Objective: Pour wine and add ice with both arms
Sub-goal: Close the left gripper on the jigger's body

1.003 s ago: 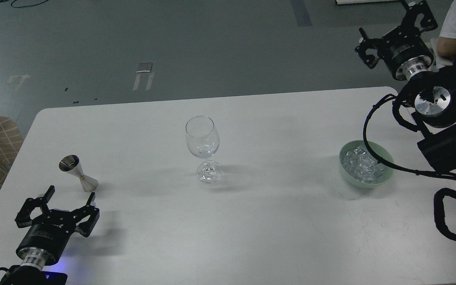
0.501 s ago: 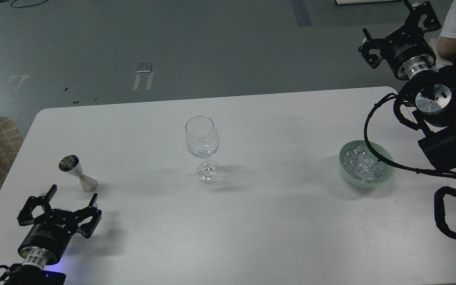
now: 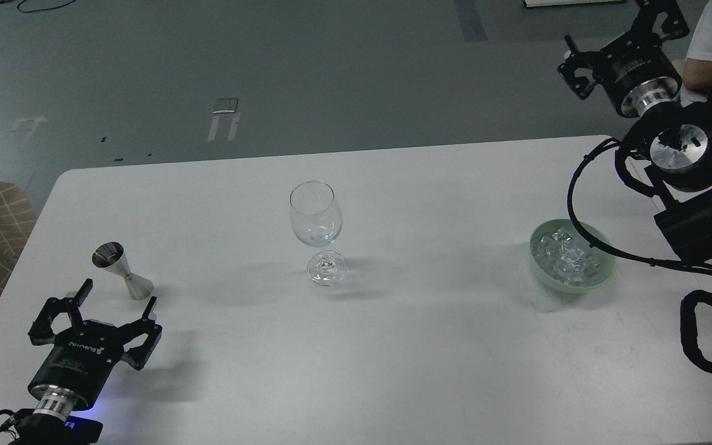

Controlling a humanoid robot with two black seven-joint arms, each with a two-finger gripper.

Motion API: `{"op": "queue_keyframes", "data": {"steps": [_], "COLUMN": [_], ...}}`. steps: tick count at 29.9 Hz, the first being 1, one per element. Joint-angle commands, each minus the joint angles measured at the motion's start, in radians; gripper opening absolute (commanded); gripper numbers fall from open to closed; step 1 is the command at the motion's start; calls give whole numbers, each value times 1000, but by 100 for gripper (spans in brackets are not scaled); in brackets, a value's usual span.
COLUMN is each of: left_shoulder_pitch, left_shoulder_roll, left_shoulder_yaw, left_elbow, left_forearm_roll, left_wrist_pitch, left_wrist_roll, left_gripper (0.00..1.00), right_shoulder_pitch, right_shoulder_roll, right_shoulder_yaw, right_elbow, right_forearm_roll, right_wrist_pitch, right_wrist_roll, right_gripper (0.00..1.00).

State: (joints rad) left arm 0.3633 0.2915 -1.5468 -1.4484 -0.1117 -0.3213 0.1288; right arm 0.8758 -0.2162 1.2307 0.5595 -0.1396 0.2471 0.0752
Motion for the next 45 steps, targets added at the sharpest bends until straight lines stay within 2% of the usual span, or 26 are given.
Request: {"op": "queue_keyframes", "data": {"steps": [1, 4, 6, 12, 19, 21, 25, 31, 38, 45], "left_shoulder_pitch": [-6, -11, -12, -21, -47, -55, -78, -99, -144, -190], "left_shoulder_roll": [-2, -2, -2, -2, -3, -3, -3, -11, -11, -6], "left_shoulder_yaw": [1, -1, -1, -3, 1, 2, -1, 2, 11, 8], "left_elbow": [0, 0, 0, 6, 43, 42, 40, 37, 34, 45], "left_forearm_roll": [1, 0, 3, 0, -2, 0, -2, -3, 0, -2], "left_wrist_pitch": [7, 14, 18, 64, 68, 93, 195, 225, 355, 430], "left_wrist_roll": [0, -1, -3, -1, 0, 0, 0, 0, 0, 0], "left_gripper": [97, 96, 91, 90, 90, 86, 86, 86, 85, 86], "right_shoulder_pitch": [-1, -1, 0, 5, 5, 5, 5, 3, 2, 0], "right_shoulder_roll": [1, 3, 5, 5, 5, 3, 1, 0, 0, 0], "right_shoulder_yaw": [0, 1, 1, 1, 1, 0, 1, 1, 1, 0], "right_elbow": [0, 0, 0, -1, -1, -1, -3, -7, -9, -12], "right_forearm_roll": [0, 0, -2, -3, -3, -3, -3, -3, -3, -5], "right_wrist_pitch": [0, 0, -12, -15, -17, -17, -29, -29, -31, -31], "right_wrist_roll": [1, 1, 3, 5, 3, 3, 5, 5, 5, 5], "right_gripper": [100, 100, 100, 100, 100, 100, 100, 100, 100, 100]}}
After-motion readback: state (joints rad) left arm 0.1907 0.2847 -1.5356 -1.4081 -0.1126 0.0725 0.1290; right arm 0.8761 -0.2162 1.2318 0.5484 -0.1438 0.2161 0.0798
